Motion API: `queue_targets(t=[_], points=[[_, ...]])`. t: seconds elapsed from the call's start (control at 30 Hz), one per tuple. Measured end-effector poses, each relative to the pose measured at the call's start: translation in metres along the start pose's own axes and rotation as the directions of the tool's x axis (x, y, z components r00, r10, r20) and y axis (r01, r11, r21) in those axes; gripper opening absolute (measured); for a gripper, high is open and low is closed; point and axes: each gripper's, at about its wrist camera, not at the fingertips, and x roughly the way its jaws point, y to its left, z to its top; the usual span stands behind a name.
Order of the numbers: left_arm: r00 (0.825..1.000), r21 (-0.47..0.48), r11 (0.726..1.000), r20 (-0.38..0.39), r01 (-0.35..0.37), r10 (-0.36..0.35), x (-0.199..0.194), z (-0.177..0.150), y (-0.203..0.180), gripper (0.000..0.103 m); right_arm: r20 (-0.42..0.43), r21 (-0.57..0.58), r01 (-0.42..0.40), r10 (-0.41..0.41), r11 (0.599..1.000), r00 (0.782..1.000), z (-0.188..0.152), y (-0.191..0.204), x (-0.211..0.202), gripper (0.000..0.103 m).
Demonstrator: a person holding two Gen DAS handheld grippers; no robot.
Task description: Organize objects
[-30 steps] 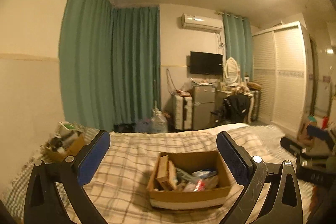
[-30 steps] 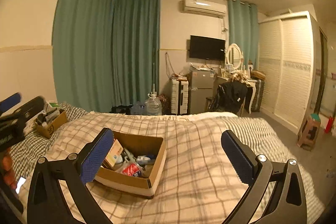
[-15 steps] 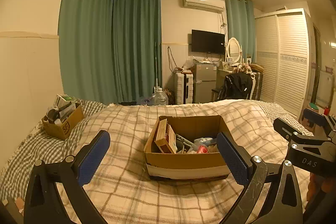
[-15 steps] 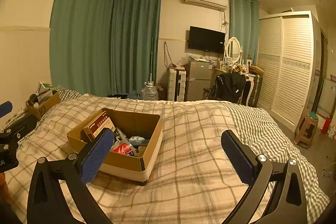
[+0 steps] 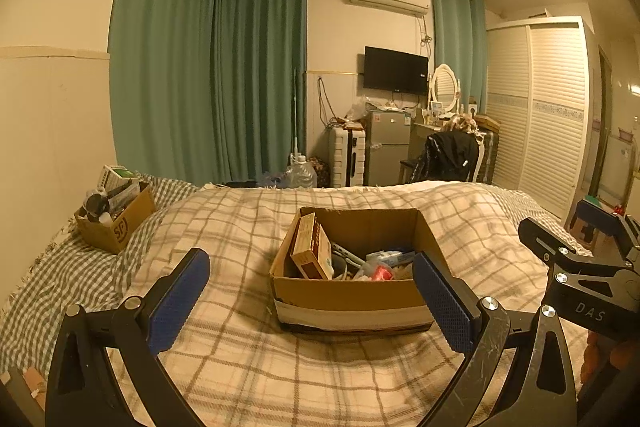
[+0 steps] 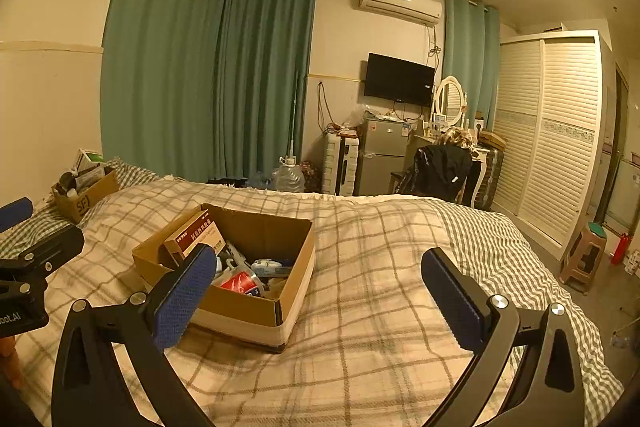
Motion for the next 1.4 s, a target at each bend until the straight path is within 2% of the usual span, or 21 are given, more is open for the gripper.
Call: queue_targets(t=[0.8, 0.87, 1.4], points=[[0.999, -0.006, 1.000, -0.032, -0.001, 0.001, 0.0058, -0.0029, 0.0007, 0.103, -0.019, 0.004, -0.011, 0.011, 1.000, 1.000, -0.0009, -0.0009, 0.0028, 0.103], [0.999, 0.002, 1.000, -0.039, 0.016, -0.015, 0.0064, -0.0035, -0.0003, 0.103, -0.022, 0.004, -0.015, 0.015, 1.000, 1.000, -0.0016, -0.0007, 0.0034, 0.103], [0.999, -0.004, 1.000, -0.032, -0.004, 0.004, 0.0057, -0.0037, 0.0014, 0.103, -0.030, -0.011, -0.005, 0.005, 1.000, 1.000, -0.0050, 0.0032, 0.0080, 0.103]])
